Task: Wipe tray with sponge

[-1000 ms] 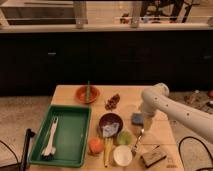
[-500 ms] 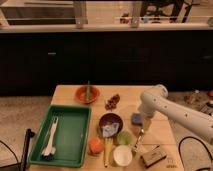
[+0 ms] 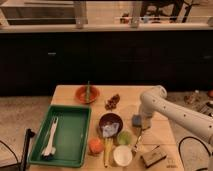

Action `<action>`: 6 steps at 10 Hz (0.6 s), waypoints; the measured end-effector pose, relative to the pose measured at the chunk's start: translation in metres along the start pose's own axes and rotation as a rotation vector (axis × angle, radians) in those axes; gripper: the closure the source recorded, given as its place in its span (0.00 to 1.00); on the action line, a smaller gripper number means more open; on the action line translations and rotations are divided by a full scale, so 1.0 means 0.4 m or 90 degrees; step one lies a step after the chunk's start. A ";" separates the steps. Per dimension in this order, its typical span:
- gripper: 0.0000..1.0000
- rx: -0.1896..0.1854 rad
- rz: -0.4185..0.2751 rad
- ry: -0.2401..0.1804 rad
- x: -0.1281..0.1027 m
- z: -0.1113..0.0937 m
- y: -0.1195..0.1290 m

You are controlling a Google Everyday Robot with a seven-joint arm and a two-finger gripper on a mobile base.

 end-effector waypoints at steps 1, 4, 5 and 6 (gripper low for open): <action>0.78 0.001 -0.001 0.000 0.005 0.001 -0.002; 1.00 0.002 0.000 0.001 0.013 0.002 -0.001; 1.00 0.002 -0.002 0.001 0.014 0.001 -0.002; 1.00 0.003 -0.007 -0.001 0.014 0.001 -0.007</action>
